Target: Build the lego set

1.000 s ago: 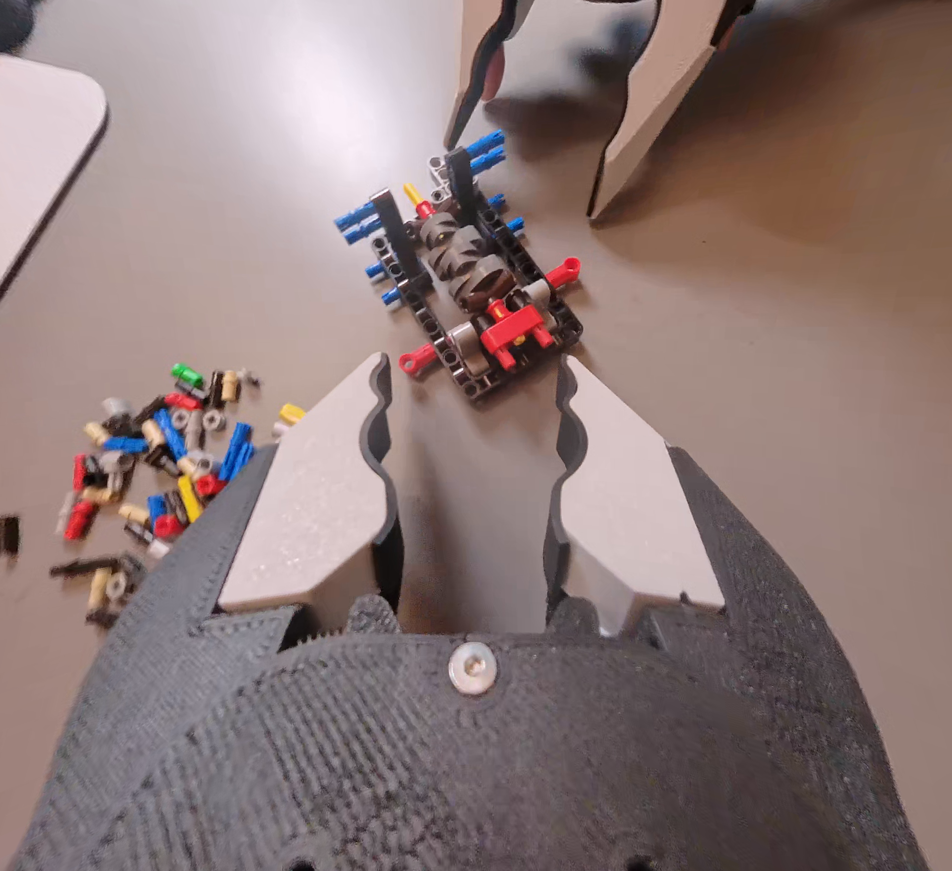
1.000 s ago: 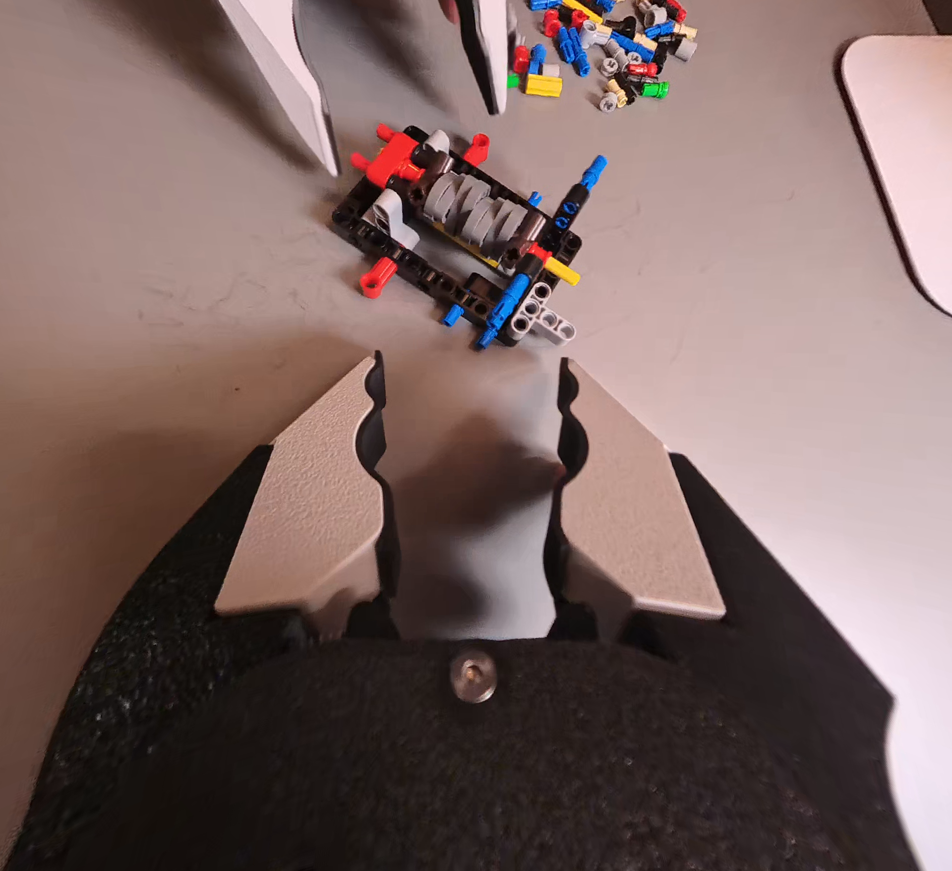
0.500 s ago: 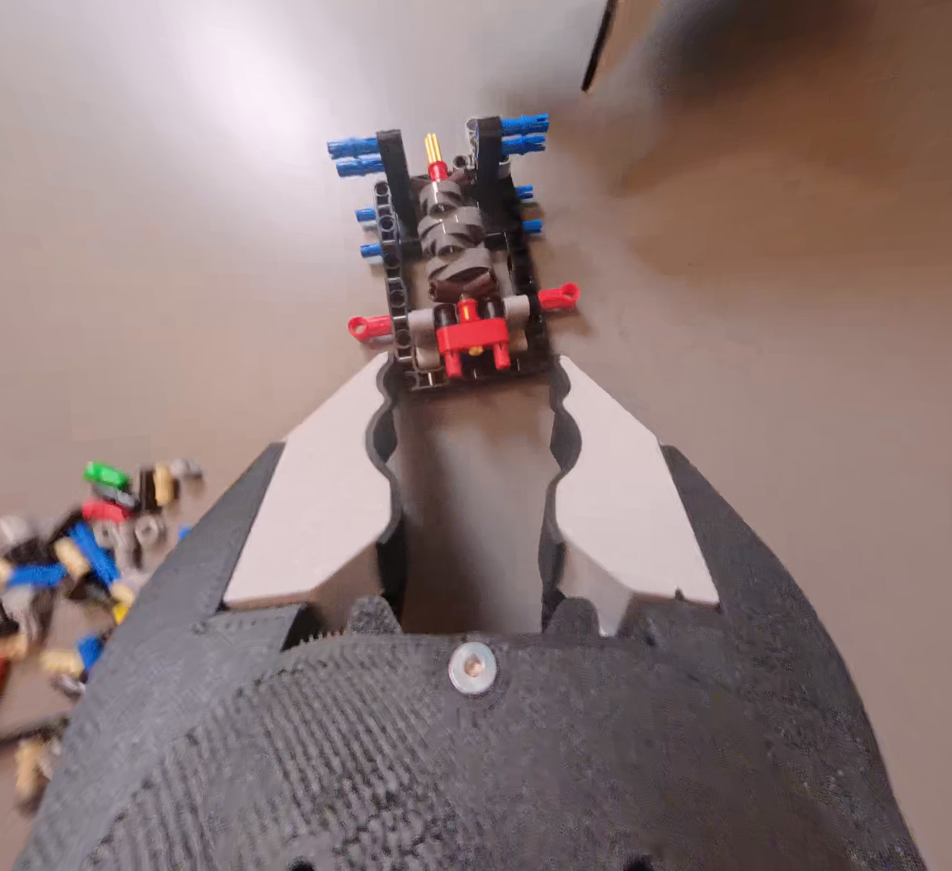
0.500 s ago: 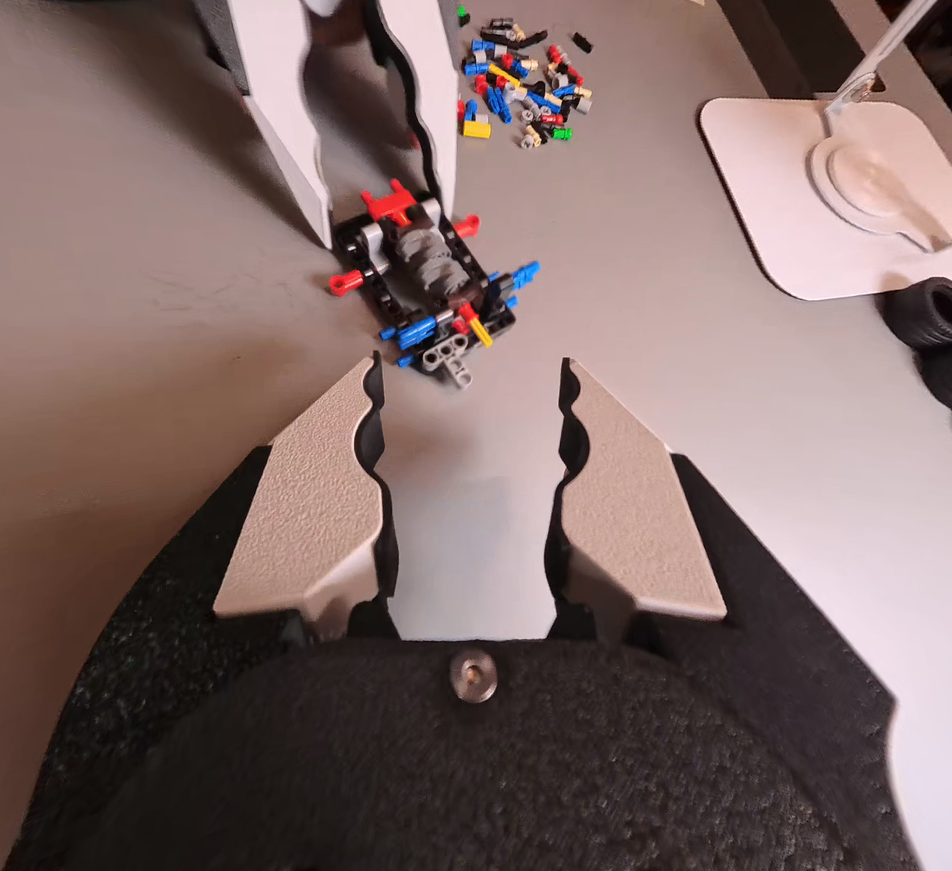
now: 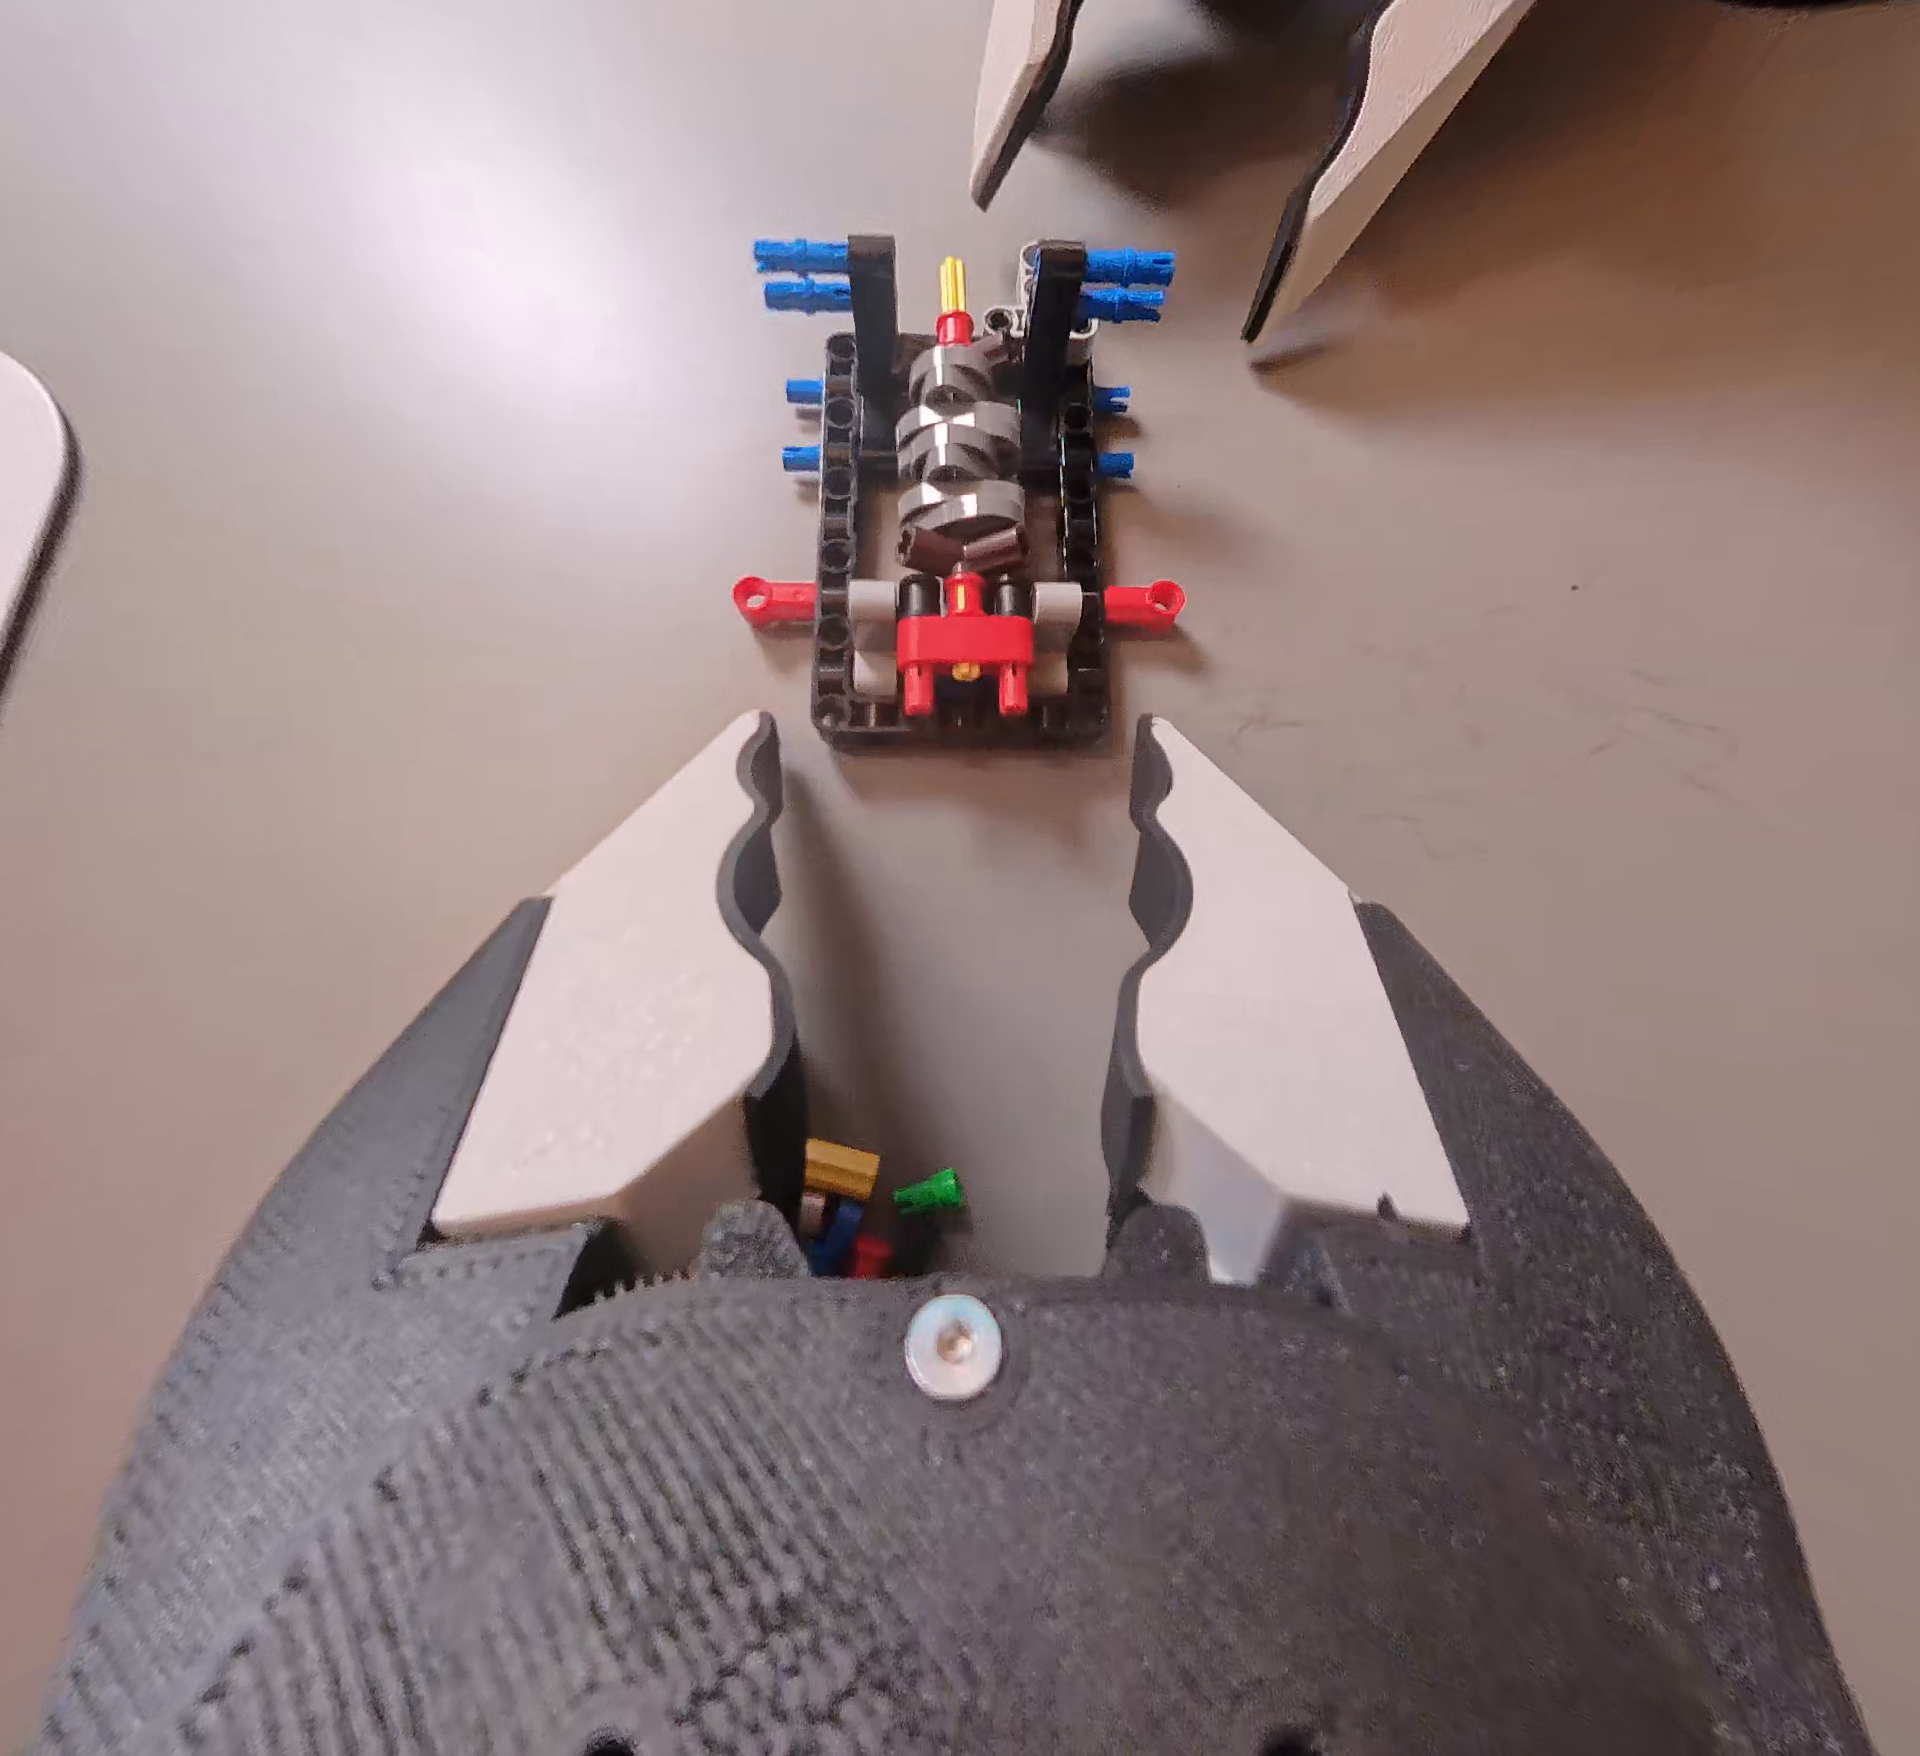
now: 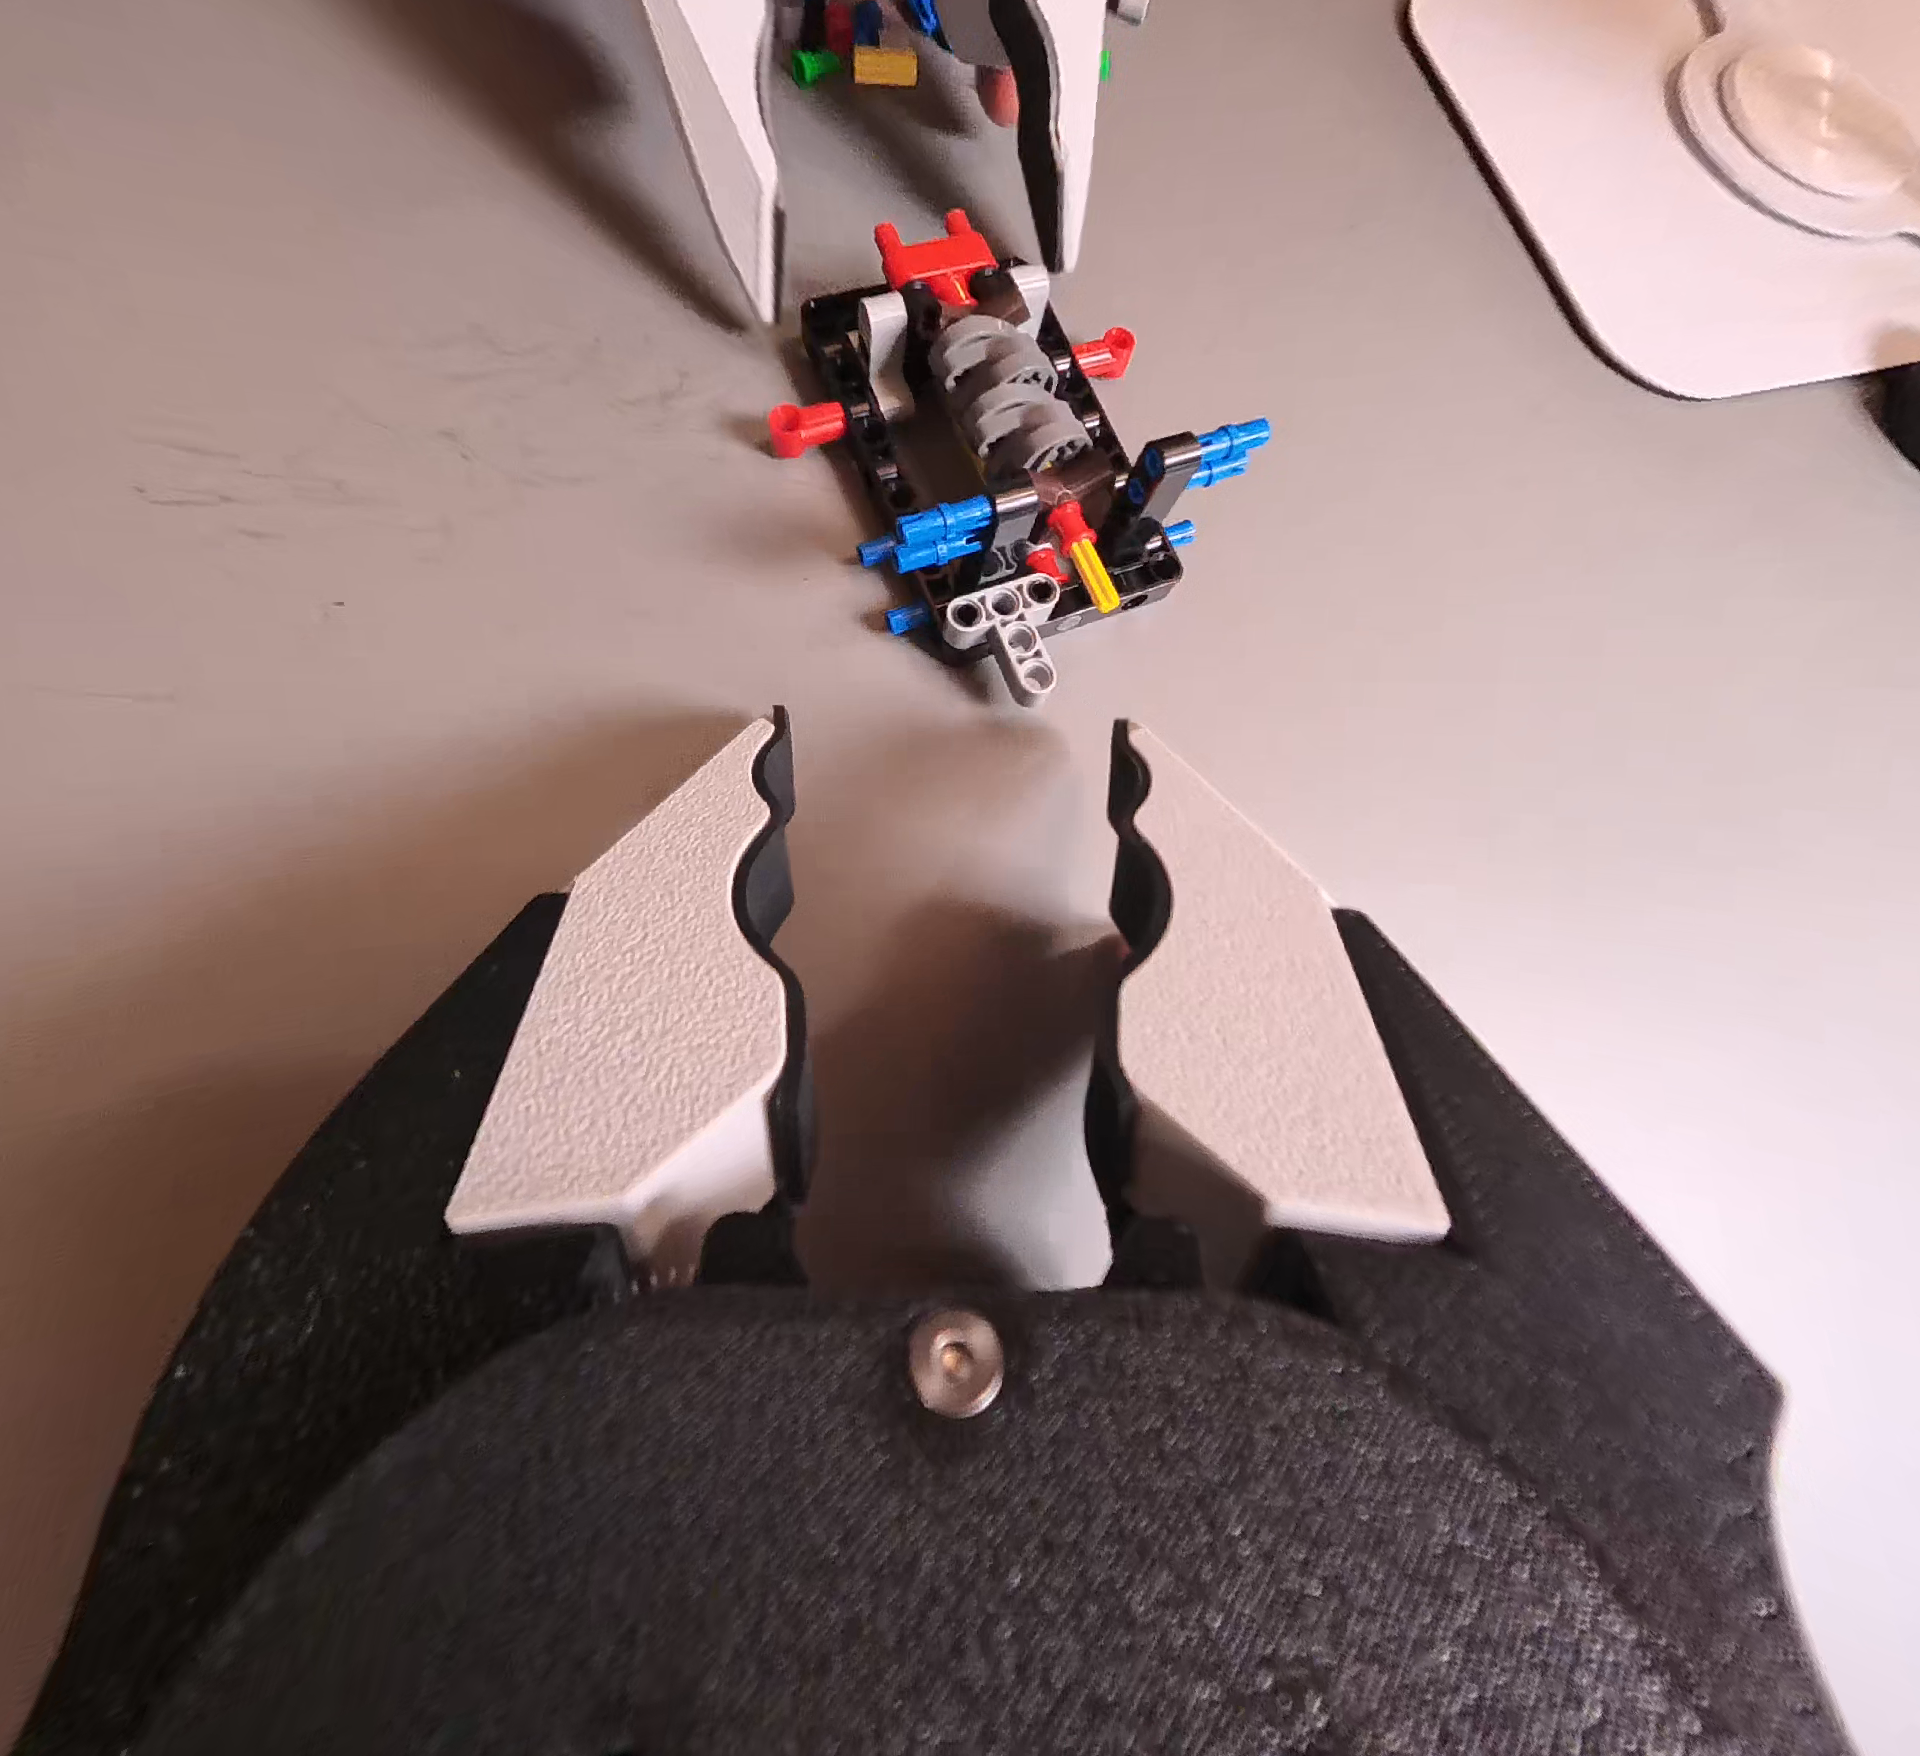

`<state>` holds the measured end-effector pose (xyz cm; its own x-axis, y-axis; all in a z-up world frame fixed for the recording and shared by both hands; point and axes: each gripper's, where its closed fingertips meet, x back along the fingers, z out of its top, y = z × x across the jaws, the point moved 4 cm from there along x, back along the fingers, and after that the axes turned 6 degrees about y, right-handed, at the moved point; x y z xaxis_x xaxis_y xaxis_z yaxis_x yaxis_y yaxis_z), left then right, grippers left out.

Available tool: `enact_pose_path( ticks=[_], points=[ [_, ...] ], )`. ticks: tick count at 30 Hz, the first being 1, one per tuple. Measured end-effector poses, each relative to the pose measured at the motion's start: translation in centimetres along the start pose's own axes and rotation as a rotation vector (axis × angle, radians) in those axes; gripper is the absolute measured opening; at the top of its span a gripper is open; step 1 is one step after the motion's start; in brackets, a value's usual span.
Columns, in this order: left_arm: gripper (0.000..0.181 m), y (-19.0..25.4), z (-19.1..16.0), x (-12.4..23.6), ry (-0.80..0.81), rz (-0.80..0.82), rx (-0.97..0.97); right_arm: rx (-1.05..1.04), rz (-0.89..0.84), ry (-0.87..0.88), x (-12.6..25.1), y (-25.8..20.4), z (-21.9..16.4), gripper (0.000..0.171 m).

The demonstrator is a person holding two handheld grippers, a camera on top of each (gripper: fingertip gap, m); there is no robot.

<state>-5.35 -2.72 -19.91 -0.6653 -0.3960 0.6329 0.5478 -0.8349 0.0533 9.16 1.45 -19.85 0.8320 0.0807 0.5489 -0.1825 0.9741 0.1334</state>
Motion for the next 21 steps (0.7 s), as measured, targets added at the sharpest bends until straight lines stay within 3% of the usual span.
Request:
enact_pose_path(
  ticks=[2,5,15,18,21],
  points=[
    [0.070,0.1,-0.2,-0.3,-0.010,0.006,0.016,0.028,-0.017,-0.004,-0.3,0.0,0.1,0.058],
    [0.057,-0.2,0.1,-0.6,-0.030,0.038,0.000,0.047,-0.040,-0.005,-0.7,0.0,0.3,0.055],
    [0.057,-2.4,0.2,-0.6,-0.024,0.087,0.022,-0.031,-0.107,0.094,-0.2,1.3,1.0,0.057],
    [0.062,-2.4,0.6,-0.2,0.012,0.104,0.011,-0.037,-0.138,0.137,0.2,1.6,1.4,0.056],
    [0.072,-2.6,2.4,2.0,0.151,0.139,0.022,-0.038,-0.156,0.170,0.5,1.7,1.7,0.056]
  ],
)
